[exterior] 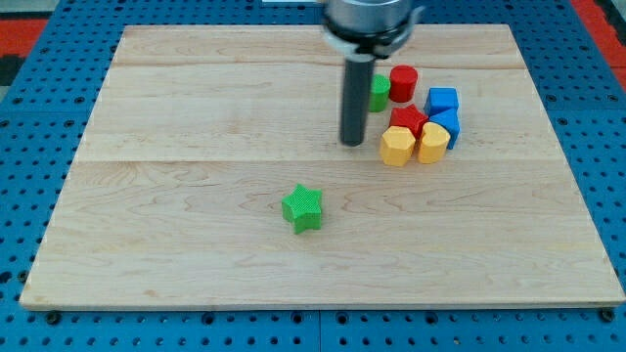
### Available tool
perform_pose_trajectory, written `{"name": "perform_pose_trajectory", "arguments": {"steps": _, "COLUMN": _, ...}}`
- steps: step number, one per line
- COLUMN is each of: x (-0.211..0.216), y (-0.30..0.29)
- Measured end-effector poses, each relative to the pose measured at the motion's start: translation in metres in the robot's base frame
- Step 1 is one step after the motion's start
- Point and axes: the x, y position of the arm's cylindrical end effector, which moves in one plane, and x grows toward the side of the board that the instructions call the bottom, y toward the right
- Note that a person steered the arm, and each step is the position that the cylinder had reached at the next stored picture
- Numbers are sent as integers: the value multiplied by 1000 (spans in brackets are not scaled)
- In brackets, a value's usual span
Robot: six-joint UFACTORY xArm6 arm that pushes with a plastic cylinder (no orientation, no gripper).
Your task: Push the red circle and green circle into the group of blocks
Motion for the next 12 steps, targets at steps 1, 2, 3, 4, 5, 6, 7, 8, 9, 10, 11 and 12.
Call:
{"name": "perform_pose_trajectory", "arguments": {"steps": 1, "x": 31, "y": -33}}
{"name": "perform_pose_trajectory", "arguments": {"steps": 2, "x": 55, "y": -103}}
{"name": "perform_pose_trajectory", "arguments": {"steps": 3, "x": 120, "y": -91}}
{"name": "perform_pose_trajectory", "arguments": {"steps": 4, "x": 105, "y": -45}}
{"name": "perform_pose_trajectory", "arguments": {"steps": 5, "x": 29, "y": -17}}
{"name": "perform_pose_trajectory", "arguments": {"steps": 6, "x": 21, "y": 4}}
{"name": "perform_pose_trajectory", "arguments": {"steps": 7, "x": -14, "y": -86}}
{"name": "perform_pose_trajectory", "arguments": {"steps": 8, "x": -118, "y": -63}}
{"name": "perform_pose_trajectory", "arguments": {"steps": 9, "x": -181, "y": 27}}
{"name": "perform_pose_trajectory", "arguments": {"steps": 10, "x": -155, "y": 47}}
{"name": "perform_pose_trajectory", "arguments": {"steps": 11, "x": -110, "y": 89}}
{"name": "perform_pose_trajectory", "arguments": {"steps": 12, "x": -133, "y": 60}}
